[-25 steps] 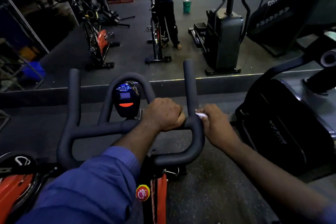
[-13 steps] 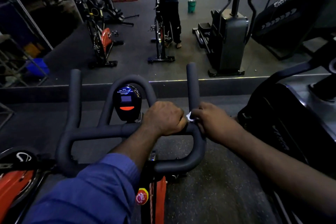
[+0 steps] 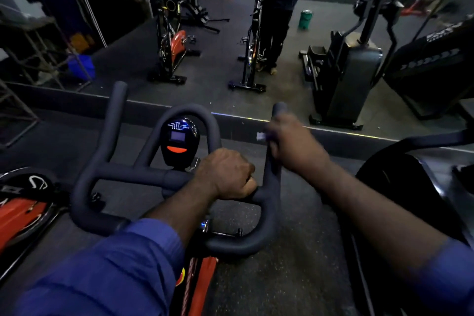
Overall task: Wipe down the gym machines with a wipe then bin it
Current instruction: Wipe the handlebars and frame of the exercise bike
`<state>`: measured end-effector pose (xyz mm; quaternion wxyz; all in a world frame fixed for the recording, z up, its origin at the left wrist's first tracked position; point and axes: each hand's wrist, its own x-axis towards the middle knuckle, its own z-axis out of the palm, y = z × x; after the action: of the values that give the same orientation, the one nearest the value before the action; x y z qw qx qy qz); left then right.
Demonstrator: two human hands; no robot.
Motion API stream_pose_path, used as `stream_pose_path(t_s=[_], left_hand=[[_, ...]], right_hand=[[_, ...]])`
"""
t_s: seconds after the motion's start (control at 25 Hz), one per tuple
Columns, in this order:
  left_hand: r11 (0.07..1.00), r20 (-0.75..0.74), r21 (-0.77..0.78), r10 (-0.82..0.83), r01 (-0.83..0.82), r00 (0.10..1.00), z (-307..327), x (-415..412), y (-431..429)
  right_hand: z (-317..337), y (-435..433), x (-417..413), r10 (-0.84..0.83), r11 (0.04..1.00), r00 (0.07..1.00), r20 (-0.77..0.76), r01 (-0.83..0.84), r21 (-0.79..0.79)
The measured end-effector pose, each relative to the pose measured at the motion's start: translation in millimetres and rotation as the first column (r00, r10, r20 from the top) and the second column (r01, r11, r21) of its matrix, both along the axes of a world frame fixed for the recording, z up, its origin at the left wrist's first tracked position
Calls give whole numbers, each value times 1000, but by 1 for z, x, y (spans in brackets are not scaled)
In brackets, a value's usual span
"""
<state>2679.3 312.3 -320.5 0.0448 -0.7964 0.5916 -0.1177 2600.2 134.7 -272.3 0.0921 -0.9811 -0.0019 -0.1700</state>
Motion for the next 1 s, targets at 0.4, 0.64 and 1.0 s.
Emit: stream_pose_path(t_s=[0.4,0.64,1.0], left_hand=[[999,5,-13,29,-29,1000,-2,-1,-1],[998,14,-57,2,-2,1000,-5,-1,-1],[989,19,-143,-27,29,999,-11,3,-1]], right_hand=[[-14,9,-18,103,987,984,-145,-119,-108],[-20,-26,-5,27,998,994,109,-21,-52],[15,-64,48,109,956,959,261,-173,238]])
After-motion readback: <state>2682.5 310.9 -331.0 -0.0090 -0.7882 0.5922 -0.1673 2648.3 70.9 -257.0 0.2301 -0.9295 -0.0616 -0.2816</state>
